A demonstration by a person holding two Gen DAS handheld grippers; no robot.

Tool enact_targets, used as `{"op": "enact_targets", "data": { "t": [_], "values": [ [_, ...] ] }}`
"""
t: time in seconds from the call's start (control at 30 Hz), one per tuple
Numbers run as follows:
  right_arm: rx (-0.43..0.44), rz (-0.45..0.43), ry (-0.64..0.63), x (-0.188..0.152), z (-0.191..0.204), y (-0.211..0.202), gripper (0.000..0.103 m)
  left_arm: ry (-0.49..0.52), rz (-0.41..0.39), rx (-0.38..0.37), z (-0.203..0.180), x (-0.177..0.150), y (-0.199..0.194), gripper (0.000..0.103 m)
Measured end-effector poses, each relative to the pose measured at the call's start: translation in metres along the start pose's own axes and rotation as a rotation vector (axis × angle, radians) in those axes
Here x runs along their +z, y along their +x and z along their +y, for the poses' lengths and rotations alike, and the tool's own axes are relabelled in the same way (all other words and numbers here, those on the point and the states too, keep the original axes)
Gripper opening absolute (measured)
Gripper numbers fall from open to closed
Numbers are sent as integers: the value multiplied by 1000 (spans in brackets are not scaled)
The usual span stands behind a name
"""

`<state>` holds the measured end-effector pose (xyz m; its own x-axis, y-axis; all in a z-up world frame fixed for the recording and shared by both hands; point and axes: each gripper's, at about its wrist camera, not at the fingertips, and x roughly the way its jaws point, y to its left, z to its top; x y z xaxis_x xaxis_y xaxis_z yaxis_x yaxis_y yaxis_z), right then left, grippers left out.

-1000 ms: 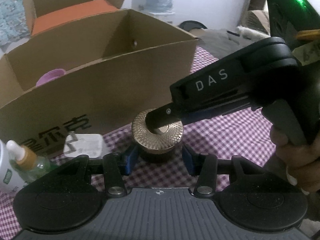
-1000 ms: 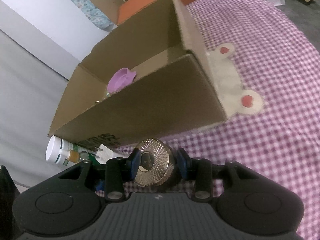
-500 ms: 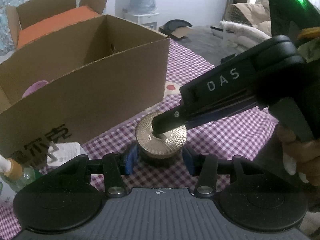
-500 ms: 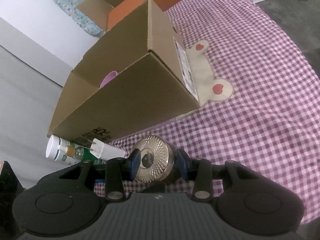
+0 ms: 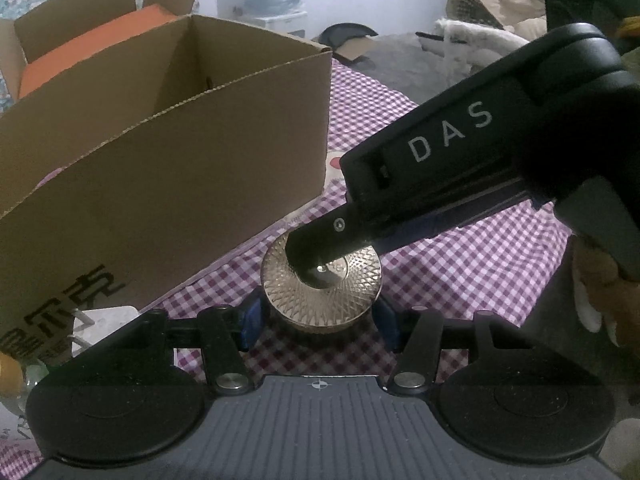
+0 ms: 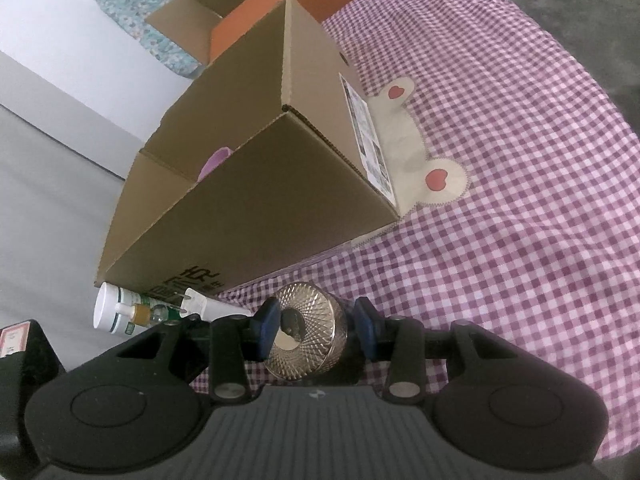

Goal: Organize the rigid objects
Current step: 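Lift the gold-lidded jar and carry it into the cardboard box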

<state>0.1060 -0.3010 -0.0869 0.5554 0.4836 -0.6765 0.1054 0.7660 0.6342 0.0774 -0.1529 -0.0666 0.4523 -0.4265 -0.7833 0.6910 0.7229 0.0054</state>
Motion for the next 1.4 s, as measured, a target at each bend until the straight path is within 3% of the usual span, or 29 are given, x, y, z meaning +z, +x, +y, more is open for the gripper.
{"op": "enact_targets", "data": {
  "t": [0.17, 0.47, 0.83, 1.0, 1.13, 1.4],
  "values": [
    [8, 16, -3, -1, -1, 1, 50, -2, -5, 5, -1, 0, 3, 55],
    [4, -3, -57, -12, 10, -4, 50, -23, -7, 27, -4, 0, -8, 55],
    [77, -83, -195, -3, 73, -45, 50, -80, -127, 109, 6, 18, -85, 55],
    [130, -111, -280, 21, 109, -54, 50, -117, -166, 160, 25, 40, -114, 55],
    [160, -99, -319, 47, 129, -44, 50, -150, -152, 188, 48, 62, -115, 55],
    [122, 42, -298, 129, 127, 27, 50, -281, -22, 196, 104, 105, -46, 55]
  ]
}}
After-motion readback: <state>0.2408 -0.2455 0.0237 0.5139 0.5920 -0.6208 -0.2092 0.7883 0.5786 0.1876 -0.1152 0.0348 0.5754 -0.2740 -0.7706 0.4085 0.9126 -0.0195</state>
